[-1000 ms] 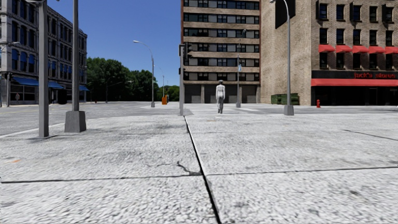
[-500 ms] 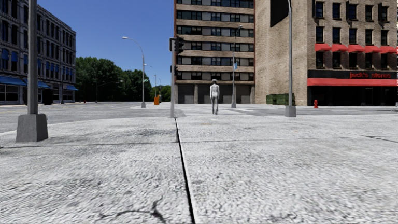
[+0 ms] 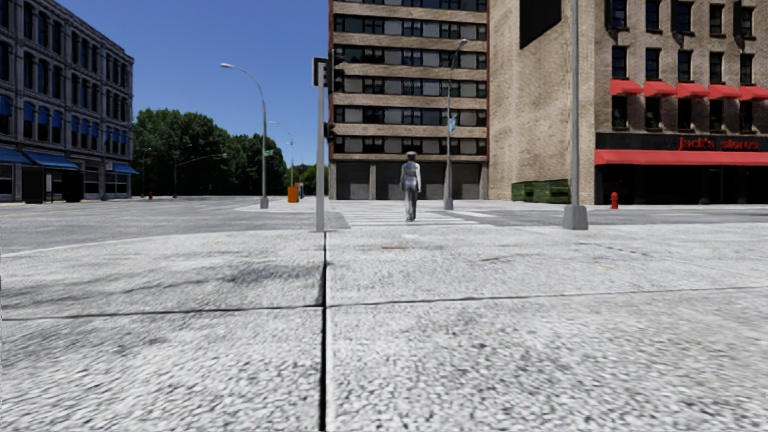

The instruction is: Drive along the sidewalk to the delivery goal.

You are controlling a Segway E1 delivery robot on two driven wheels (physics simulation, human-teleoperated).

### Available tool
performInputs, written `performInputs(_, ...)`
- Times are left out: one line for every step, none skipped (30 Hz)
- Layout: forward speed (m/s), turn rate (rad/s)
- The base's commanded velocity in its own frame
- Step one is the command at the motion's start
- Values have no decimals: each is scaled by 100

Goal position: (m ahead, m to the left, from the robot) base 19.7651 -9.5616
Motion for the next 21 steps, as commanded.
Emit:
performInputs(200, 0)
performInputs(200, 0)
performInputs(200, 0)
performInputs(200, 0)
performInputs(200, 0)
performInputs(200, 0)
performInputs(200, 0)
performInputs(200, 0)
performInputs(200, 0)
performInputs(200, 0)
performInputs(200, 0)
performInputs(200, 0)
performInputs(200, 0)
performInputs(200, 0)
performInputs(200, 0)
performInputs(200, 0)
performInputs(200, 0)
performInputs(200, 0)
performInputs(200, 0)
performInputs(200, 0)
performInputs(200, 0)
